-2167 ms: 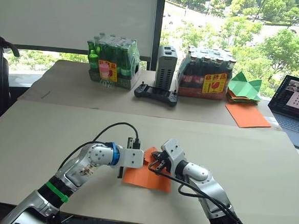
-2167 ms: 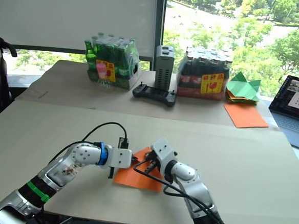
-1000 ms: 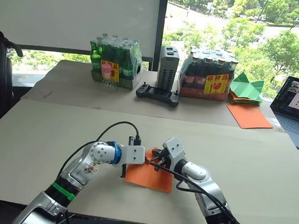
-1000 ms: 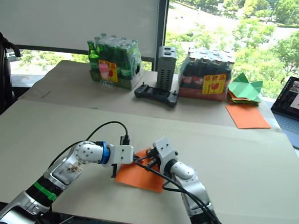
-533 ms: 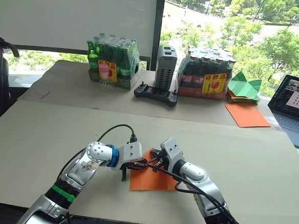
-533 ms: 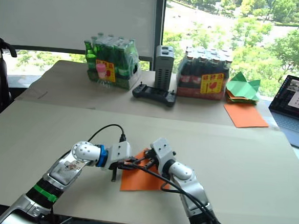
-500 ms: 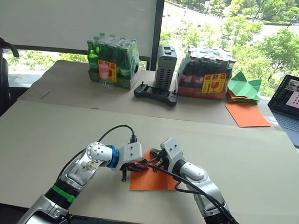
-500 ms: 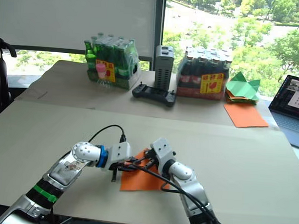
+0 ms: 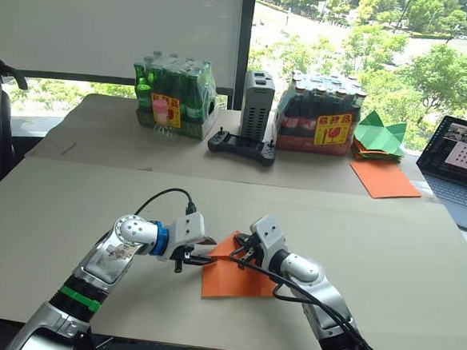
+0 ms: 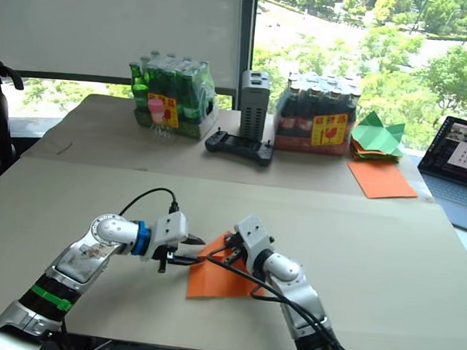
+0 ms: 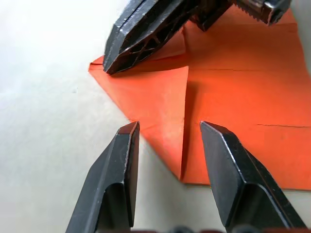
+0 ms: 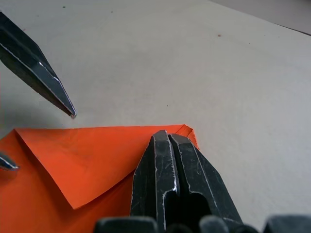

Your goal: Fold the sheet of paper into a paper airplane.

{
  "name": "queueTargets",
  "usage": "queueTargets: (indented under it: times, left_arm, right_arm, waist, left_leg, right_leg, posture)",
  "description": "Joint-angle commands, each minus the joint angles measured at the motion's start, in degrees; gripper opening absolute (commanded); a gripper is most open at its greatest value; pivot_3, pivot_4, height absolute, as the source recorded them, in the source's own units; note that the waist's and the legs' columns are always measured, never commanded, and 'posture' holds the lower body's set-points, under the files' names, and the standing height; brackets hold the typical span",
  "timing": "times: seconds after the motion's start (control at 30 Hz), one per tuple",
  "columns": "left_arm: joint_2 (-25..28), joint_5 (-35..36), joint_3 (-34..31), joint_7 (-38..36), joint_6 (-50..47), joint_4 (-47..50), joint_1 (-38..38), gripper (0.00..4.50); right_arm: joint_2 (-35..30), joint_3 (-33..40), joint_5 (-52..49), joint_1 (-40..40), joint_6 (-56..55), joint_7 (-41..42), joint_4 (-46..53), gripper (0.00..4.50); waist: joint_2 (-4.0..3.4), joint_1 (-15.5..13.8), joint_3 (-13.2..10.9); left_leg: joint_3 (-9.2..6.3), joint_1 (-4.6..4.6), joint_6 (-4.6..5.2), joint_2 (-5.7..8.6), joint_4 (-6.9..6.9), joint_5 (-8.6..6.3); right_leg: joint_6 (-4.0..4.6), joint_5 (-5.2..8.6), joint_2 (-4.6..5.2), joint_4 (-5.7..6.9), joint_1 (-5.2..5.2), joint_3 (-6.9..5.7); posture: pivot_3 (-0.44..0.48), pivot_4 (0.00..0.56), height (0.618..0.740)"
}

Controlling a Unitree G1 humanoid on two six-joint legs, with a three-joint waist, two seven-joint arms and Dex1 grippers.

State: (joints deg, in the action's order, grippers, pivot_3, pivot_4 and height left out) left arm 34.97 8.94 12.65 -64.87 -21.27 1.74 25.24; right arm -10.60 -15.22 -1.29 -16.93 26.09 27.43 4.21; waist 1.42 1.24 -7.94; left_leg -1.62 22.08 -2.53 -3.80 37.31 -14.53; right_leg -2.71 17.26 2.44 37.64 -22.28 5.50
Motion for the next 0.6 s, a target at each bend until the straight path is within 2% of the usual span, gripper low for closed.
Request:
queueTargets:
  times: [0.03,0.17,0.27,0.47,0.5,0.6]
  left_arm:
    - [1.3,9.5,-6.8,-1.6,-9.6,3.9,1.8,2.10]
    - [2.9,18.7,-12.5,-2.8,-19.0,4.9,2.1,2.10]
    - [1.3,23.5,-15.9,1.0,-25.5,4.4,2.5,2.10]
    - [-4.4,28.4,-17.1,9.1,-34.0,5.5,1.1,0.23]
    - [-4.8,28.6,-16.3,9.4,-34.4,6.0,0.4,0.04]
    - [-5.5,27.3,-13.4,10.8,-34.3,6.2,-1.2,0.04]
  right_arm:
    - [-0.4,-0.6,0.2,0.7,0.7,0.1,-0.2,0.02]
    - [-0.4,-0.6,0.2,0.7,0.5,0.1,-0.5,0.02]
    - [-0.5,-0.7,0.3,0.6,0.3,0.1,-0.7,0.02]
    - [-0.5,-0.9,0.4,0.5,0.0,0.1,-1.0,0.02]
    - [-0.5,-0.9,0.4,0.5,-0.1,0.1,-1.1,0.02]
    - [-0.6,-0.9,0.5,0.5,-0.2,0.0,-1.0,0.02]
  waist:
    - [0.00,0.1,0.0]
    - [-0.01,0.7,0.0]
    - [0.00,0.8,0.0]
    - [0.00,1.1,0.0]
    - [0.00,1.2,0.0]
    - [0.00,1.3,0.0]
  left_leg:
    - [0.00,0.00,0.00,0.00,0.00,0.00]
    - [-0.01,0.00,0.00,0.00,0.00,0.00]
    - [-0.04,0.01,0.00,0.00,0.00,0.00]
    - [-0.06,0.00,0.00,0.01,0.00,0.00]
    - [-0.05,0.00,0.00,0.01,0.00,0.00]
    - [-0.06,-0.01,0.00,0.00,0.00,0.00]
  right_leg:
    - [0.00,0.00,0.00,0.00,0.00,0.00]
    - [0.00,0.00,0.00,0.01,0.00,-0.01]
    - [-0.01,0.00,0.00,0.01,0.00,-0.02]
    - [0.00,0.00,0.01,0.03,0.01,-0.02]
    - [0.00,0.00,0.01,0.04,0.01,-0.02]
    - [0.00,0.00,0.01,0.05,0.00,-0.01]
  posture:
    - [0.000,0.150,0.740]
    - [0.000,0.150,0.740]
    - [0.000,0.150,0.740]
    - [0.000,0.150,0.740]
    - [0.000,0.150,0.740]
    - [0.000,0.150,0.740]
